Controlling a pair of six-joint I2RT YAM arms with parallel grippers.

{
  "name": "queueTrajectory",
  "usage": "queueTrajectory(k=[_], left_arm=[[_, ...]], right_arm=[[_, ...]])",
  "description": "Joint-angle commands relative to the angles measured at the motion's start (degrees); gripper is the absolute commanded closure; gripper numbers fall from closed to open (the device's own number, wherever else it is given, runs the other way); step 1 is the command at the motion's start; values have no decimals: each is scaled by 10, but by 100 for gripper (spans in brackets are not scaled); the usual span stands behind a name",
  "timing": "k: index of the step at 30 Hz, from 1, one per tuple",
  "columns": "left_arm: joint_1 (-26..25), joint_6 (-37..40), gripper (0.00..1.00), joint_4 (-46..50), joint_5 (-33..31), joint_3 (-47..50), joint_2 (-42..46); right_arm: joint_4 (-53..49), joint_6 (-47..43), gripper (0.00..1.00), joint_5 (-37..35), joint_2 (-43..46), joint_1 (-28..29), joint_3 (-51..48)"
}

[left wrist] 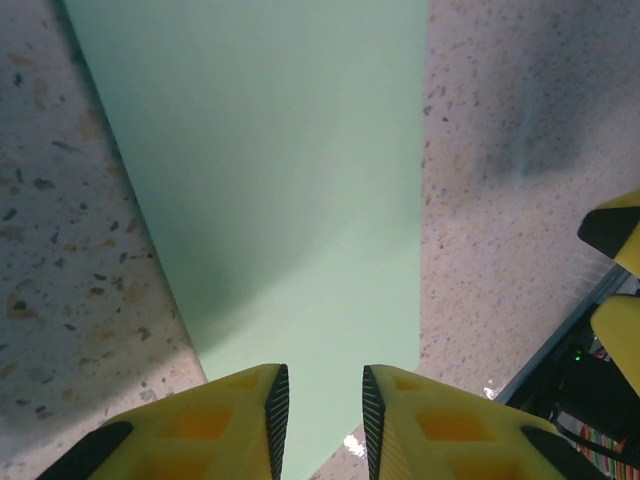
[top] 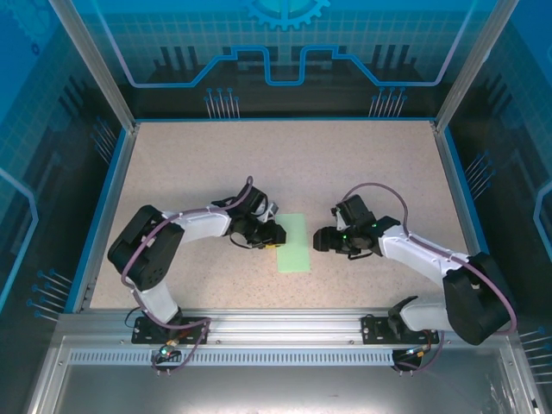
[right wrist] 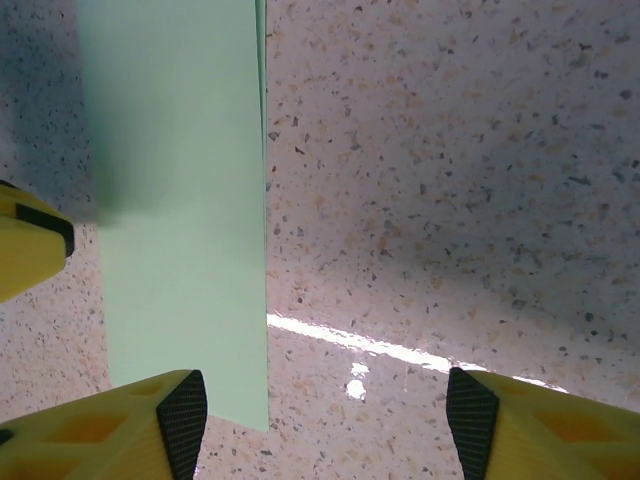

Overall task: Fold a paper plane with a square sheet of paper (fold left side to right side)
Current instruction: Fold the triangle a second time at the center of the table.

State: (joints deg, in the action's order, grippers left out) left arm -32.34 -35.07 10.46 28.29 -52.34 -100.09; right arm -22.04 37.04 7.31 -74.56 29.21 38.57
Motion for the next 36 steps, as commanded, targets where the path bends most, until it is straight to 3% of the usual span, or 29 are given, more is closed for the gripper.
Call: queueTrajectory(k=[1,13,19,28,36], left_arm=[[-6,4,71,13,-6,-16,-21],[-6,11,72,29,-32,2,-29],[-7,4,72,15,-30,18,-25],[-10,-1,72,3,-28,22,-26],[-16,-5,72,-3,-29,21,-29]], right_arm=[[3,-1,32,17,0,-5,-4],[-9,-14,32,81,-45,-5,37],[7,-4,41,136,-101,-5,60],[26,-30,41,108,-183,-19,144],[7,-19,45,136,-233,-22,184]])
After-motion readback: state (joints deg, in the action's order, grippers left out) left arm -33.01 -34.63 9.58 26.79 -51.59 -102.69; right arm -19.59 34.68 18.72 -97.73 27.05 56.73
